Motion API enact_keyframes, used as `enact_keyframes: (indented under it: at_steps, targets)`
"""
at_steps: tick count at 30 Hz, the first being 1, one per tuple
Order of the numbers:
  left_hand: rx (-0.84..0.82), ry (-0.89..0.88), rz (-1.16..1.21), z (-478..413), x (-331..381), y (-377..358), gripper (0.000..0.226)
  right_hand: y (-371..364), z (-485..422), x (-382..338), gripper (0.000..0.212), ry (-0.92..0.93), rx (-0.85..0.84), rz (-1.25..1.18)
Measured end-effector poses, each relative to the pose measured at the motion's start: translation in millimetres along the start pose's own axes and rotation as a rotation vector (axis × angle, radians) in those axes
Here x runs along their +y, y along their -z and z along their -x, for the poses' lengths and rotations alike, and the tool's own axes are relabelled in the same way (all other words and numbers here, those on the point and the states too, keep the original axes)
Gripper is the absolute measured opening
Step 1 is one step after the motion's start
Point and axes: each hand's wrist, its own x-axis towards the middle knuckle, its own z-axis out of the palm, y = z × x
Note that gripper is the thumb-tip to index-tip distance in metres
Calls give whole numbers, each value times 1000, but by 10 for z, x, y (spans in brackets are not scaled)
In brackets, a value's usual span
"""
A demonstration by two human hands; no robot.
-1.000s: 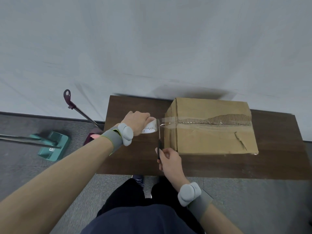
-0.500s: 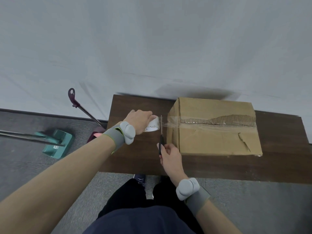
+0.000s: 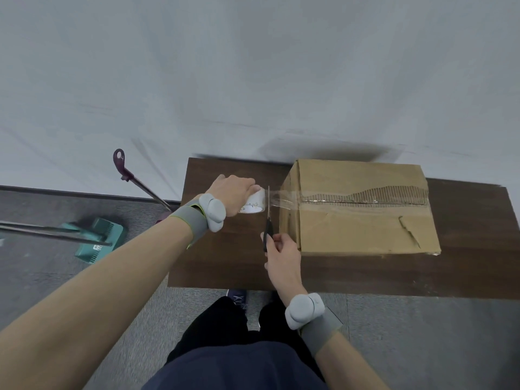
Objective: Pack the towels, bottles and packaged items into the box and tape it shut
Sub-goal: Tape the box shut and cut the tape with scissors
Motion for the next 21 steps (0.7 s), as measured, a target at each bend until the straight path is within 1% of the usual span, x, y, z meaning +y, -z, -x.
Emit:
enact_keyframes:
  at_steps: [3, 7, 12, 19, 21]
  targets:
    - [8, -5, 29, -5, 0, 12, 23, 25, 16, 17, 38, 3, -10, 1]
    - [-17, -10, 34, 43, 9, -14, 36, -22, -8, -92, 51, -47, -70, -10]
    - [-15, -9, 44, 39, -1, 63, 38, -66, -36, -124, 50, -13, -57, -29]
    - [-21, 6, 43, 67, 36, 75, 37, -56, -63, -173, 63, -67, -76, -47]
    - [-26, 5, 39, 84, 31, 84, 32, -43, -75, -175, 64, -79, -97, -26]
